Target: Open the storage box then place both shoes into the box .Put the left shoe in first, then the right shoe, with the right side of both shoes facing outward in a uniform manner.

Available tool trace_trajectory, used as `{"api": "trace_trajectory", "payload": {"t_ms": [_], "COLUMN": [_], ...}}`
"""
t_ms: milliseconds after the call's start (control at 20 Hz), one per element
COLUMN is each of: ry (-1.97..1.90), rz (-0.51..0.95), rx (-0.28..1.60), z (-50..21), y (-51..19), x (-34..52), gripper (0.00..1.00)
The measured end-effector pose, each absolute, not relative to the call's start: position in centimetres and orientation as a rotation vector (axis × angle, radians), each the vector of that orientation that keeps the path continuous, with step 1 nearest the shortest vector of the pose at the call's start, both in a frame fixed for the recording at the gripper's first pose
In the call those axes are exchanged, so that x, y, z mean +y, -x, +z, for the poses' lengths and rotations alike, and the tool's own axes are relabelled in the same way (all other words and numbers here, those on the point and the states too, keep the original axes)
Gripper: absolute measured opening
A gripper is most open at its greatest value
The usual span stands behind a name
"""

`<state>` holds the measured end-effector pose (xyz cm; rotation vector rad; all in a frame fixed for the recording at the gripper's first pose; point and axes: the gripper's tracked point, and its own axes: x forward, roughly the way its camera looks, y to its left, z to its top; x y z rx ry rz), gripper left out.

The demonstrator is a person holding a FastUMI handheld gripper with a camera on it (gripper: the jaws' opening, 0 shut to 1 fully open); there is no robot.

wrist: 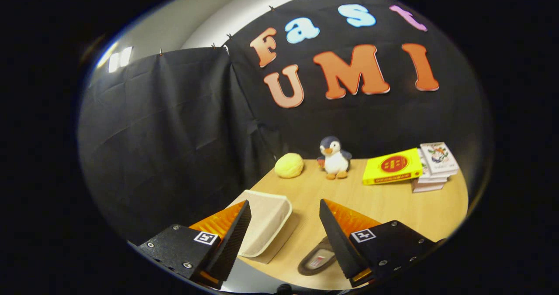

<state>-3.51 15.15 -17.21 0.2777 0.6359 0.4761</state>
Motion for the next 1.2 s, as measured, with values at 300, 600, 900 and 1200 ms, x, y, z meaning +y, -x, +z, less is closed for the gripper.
{"api": "trace_trajectory", "payload": {"t_ms": [300,600,900,1200], "ry": [-0.360,-0.427,-0.631,-0.812], "rz": [0.587,0.680,0.684,0.677], "rx": [0.851,1.039,1.158,1.214], "z": [-22.8,-29.6,-33.7,-35.6], "y": [4.7,5.4,5.3,4.8], "x": [20.4,25.0,26.1,27.8], "gripper": [0.93,0.94,0.94,0.94]}}
